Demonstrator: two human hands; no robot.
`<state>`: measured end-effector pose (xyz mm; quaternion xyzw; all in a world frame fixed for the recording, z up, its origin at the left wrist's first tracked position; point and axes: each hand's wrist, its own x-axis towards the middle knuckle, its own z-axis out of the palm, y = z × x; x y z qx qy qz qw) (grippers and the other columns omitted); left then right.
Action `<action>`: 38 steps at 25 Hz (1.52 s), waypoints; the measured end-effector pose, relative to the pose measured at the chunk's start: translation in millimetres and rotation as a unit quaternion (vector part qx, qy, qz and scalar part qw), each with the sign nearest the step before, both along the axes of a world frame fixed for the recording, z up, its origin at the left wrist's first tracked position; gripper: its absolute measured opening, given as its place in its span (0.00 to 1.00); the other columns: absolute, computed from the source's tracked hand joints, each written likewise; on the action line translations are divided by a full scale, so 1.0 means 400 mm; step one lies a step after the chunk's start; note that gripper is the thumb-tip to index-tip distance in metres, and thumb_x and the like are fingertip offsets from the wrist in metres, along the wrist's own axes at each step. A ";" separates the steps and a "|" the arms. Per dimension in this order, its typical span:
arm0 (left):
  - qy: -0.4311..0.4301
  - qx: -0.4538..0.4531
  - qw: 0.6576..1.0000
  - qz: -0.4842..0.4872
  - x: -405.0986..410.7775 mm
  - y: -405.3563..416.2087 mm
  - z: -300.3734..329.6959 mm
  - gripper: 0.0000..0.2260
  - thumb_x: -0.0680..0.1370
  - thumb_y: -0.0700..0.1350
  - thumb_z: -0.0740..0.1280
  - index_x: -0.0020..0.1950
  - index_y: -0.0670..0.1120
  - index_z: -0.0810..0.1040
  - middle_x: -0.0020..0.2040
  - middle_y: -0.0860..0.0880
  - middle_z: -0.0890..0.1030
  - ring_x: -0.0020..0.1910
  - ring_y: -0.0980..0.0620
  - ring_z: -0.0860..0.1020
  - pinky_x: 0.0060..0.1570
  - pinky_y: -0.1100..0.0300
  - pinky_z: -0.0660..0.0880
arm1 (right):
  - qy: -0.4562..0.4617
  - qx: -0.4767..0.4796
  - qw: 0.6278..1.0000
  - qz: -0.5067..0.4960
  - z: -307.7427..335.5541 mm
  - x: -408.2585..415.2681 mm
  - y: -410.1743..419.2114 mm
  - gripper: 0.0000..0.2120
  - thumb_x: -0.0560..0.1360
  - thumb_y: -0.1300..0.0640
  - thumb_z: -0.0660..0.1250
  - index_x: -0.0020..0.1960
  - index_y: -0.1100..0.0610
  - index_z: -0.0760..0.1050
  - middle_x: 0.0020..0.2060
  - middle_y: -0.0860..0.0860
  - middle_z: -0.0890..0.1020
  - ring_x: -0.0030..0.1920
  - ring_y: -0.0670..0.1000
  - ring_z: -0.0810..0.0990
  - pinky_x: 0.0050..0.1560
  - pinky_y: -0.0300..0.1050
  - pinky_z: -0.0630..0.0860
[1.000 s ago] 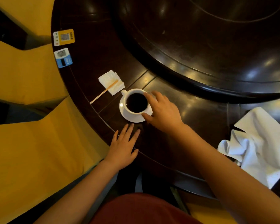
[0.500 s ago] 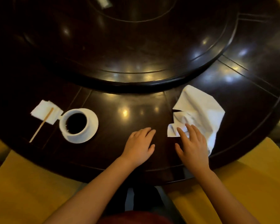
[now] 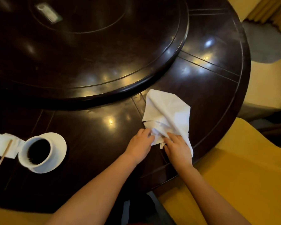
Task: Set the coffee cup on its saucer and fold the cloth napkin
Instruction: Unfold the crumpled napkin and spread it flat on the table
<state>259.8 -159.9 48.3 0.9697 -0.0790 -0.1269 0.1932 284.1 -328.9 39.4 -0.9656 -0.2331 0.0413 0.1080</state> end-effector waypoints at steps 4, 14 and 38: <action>-0.006 -0.073 0.997 0.034 -0.053 0.053 -0.019 0.08 0.75 0.33 0.61 0.52 0.39 0.75 0.56 0.44 0.72 0.53 0.44 0.72 0.44 0.51 0.73 | 0.018 0.070 0.997 0.013 0.003 -0.019 0.042 0.05 0.65 0.63 0.75 0.35 0.58 0.79 0.33 0.52 0.80 0.34 0.54 0.78 0.31 0.44 0.75; 0.131 -0.360 0.816 0.433 -0.168 0.217 0.111 0.14 0.71 0.41 0.72 0.53 0.49 0.72 0.46 0.52 0.79 0.46 0.52 0.78 0.43 0.63 0.74 | 0.127 0.295 0.945 -0.055 0.111 -0.130 0.258 0.02 0.70 0.65 0.69 0.41 0.60 0.81 0.37 0.52 0.82 0.37 0.48 0.78 0.40 0.34 0.74; -0.106 -0.219 0.961 0.129 -0.093 0.430 0.650 0.07 0.78 0.44 0.65 0.46 0.50 0.82 0.43 0.54 0.83 0.45 0.60 0.79 0.45 0.64 0.75 | 0.013 0.229 0.963 0.141 0.563 0.104 0.252 0.06 0.66 0.68 0.68 0.41 0.60 0.79 0.36 0.53 0.78 0.38 0.52 0.77 0.39 0.40 0.69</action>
